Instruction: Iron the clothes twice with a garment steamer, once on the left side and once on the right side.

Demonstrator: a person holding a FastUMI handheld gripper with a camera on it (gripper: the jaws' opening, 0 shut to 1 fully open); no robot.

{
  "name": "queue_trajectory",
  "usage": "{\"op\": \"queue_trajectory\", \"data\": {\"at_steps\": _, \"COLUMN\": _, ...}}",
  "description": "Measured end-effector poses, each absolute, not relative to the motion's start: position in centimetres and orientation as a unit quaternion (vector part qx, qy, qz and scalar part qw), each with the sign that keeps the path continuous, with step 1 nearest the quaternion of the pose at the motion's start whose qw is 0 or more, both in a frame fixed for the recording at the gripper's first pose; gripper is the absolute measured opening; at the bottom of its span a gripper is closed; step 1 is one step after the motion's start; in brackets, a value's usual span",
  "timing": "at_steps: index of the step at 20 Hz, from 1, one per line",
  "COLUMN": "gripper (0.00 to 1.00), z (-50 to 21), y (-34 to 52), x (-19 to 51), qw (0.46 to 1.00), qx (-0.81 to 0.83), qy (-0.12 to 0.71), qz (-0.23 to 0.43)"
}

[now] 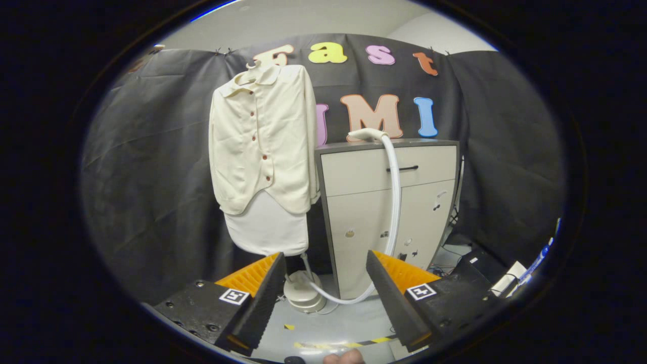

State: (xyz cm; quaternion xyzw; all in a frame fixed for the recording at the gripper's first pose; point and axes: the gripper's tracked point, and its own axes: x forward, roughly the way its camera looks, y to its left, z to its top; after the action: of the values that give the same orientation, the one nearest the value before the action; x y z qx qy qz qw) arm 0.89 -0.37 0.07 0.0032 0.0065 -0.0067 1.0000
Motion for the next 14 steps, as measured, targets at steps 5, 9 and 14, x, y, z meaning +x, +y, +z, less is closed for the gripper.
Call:
{"op": "queue_trajectory", "data": {"at_steps": 5, "gripper": 0.98, "z": 1.0, "y": 0.3, "x": 1.8, "qw": 1.000, "qx": -0.004, "qy": 0.008, "qz": -0.005}}
{"op": "queue_trajectory", "data": {"at_steps": 9, "gripper": 0.98, "z": 2.4, "y": 0.6, "x": 3.2, "qw": 1.000, "qx": 0.001, "qy": 0.006, "qz": -0.014}}
{"op": "queue_trajectory", "data": {"at_steps": 14, "gripper": 0.97, "z": 5.3, "y": -1.0, "x": 5.3, "qw": 0.999, "qx": -0.012, "qy": -0.011, "qz": -0.037}}
